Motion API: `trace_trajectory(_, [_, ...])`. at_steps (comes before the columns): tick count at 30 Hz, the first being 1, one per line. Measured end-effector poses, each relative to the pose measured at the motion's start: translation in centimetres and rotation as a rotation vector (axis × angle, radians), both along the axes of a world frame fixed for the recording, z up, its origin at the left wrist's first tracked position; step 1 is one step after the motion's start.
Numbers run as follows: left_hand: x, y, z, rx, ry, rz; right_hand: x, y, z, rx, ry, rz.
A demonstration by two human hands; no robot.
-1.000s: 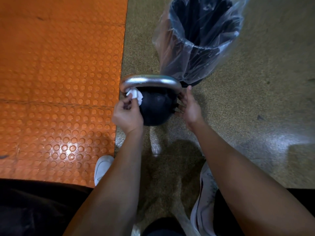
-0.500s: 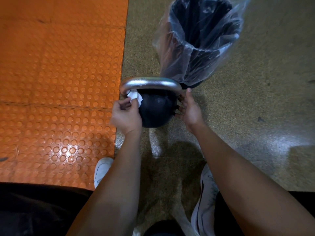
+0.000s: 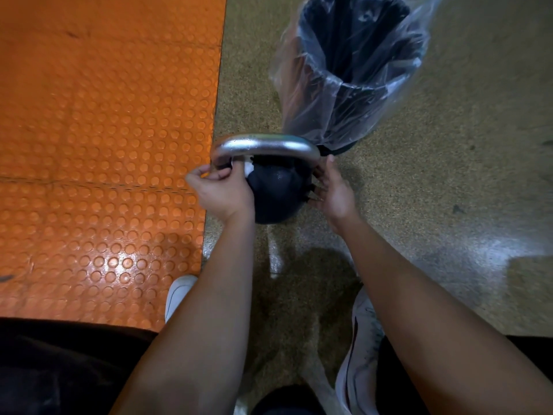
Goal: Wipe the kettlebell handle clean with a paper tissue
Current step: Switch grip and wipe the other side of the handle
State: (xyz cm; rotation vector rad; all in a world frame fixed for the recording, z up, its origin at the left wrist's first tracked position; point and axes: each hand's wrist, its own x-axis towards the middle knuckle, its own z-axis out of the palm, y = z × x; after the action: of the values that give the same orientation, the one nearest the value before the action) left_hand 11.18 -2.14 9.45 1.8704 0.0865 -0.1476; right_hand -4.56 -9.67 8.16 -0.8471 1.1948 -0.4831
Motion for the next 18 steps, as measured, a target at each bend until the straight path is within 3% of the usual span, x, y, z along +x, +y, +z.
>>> trace_trajectory(5, [-0.9,1.3,-0.7,-0.032,-0.026,-0.016,0.1,0.0,-0.1,-0.008,-0.004,-0.023])
trace_trajectory(11, [-0.1,0.1,0.2,0.031,0.097,-0.004,0.1,-0.1,-0.2,0.005,-0.02,-0.008])
trace_trajectory(18, [-0.1,3.0,-1.2,0.091,0.073,-0.198,-0.1,-0.3,-0.6,0.011,-0.028,0.009])
